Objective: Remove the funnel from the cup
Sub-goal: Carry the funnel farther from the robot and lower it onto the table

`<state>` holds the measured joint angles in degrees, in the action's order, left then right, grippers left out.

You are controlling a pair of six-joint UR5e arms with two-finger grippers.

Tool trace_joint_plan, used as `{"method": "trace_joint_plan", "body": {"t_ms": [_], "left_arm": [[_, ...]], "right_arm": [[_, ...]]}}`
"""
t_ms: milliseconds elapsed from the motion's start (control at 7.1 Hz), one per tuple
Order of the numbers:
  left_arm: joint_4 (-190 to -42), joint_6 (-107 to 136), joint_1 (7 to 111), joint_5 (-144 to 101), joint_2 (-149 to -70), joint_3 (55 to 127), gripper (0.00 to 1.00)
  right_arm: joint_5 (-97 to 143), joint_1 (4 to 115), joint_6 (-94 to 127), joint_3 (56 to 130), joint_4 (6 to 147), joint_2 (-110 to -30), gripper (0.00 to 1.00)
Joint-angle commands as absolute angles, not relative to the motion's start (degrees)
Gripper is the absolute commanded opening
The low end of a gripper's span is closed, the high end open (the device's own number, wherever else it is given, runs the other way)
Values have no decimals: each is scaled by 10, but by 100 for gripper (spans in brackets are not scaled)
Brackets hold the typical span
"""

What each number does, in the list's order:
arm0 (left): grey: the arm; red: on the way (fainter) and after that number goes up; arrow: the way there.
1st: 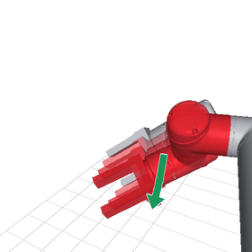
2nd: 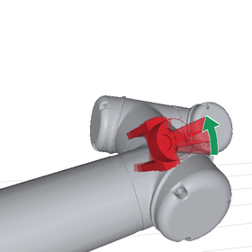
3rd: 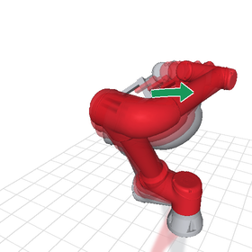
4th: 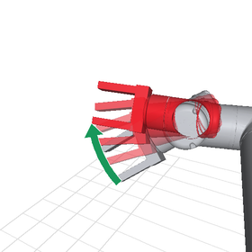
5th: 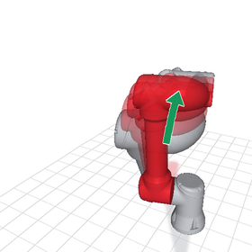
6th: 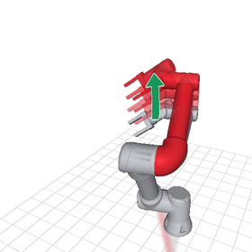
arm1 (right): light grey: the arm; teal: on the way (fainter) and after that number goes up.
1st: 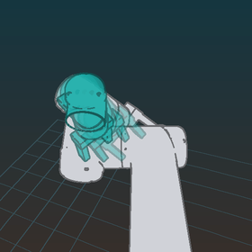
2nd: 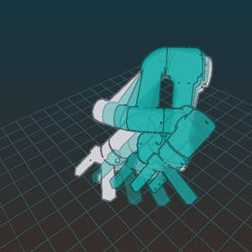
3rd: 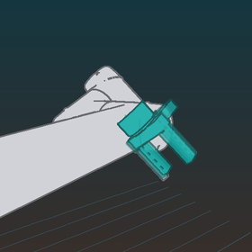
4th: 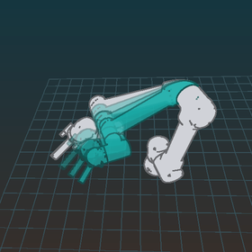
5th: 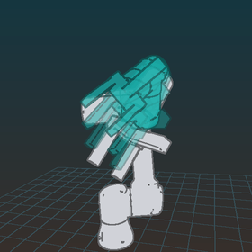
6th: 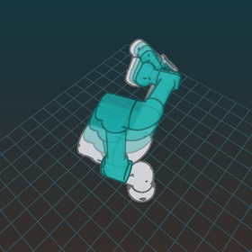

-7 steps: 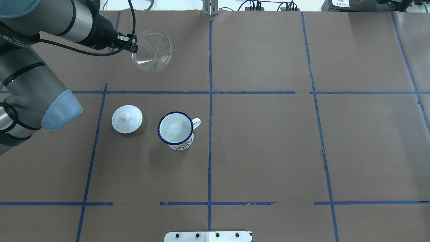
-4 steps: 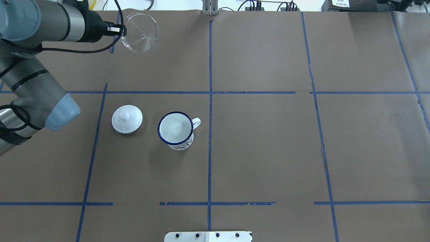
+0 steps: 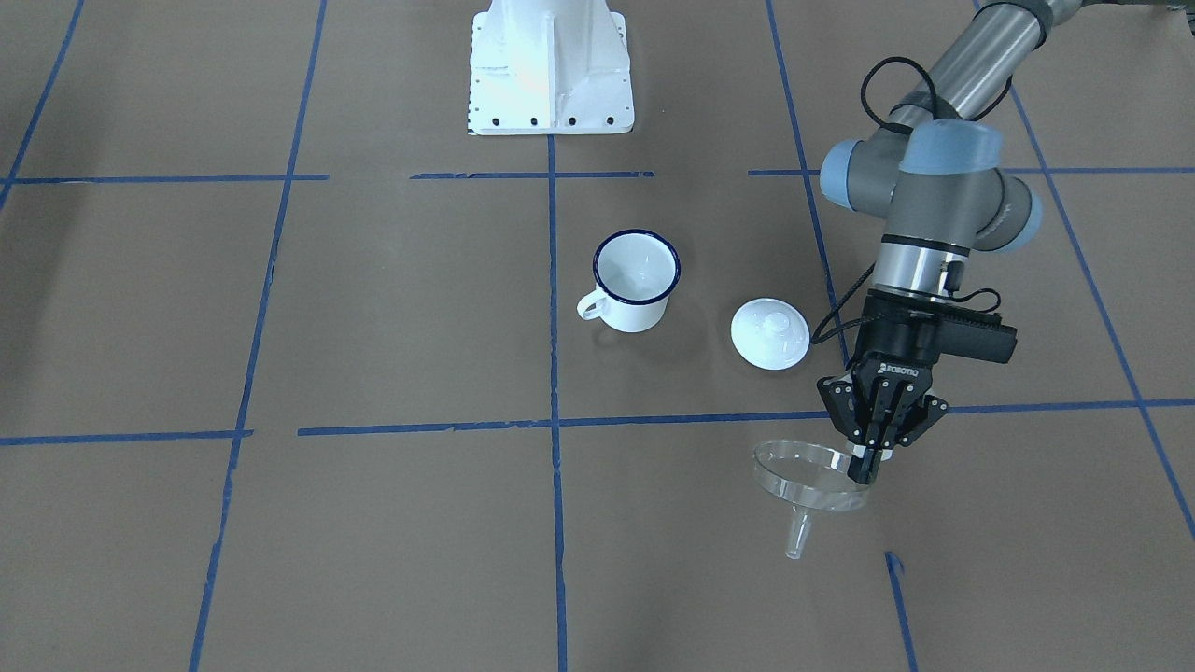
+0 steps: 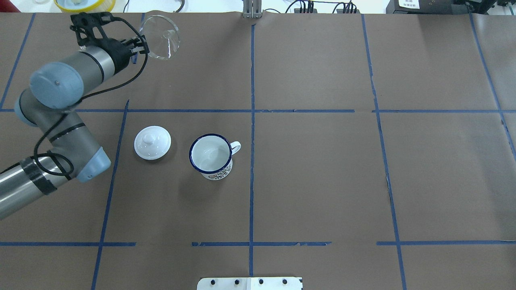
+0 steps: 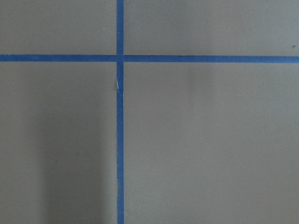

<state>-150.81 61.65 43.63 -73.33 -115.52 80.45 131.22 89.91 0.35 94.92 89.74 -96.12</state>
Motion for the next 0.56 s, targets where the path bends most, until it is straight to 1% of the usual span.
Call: {"method": "trace_joint_plan", "body": {"t_ms": [0, 282, 422], "left_arm": [[-1562, 641, 388, -643, -1154, 755, 0], [-1562, 667, 363, -601, -1161, 719, 0], [-1562, 667, 361, -600, -1161, 716, 0]], "right_arm": [[1312, 899, 4, 949, 897, -962, 100], [1312, 899, 4, 949, 897, -961, 100], [1312, 899, 4, 949, 897, -961, 100]]}}
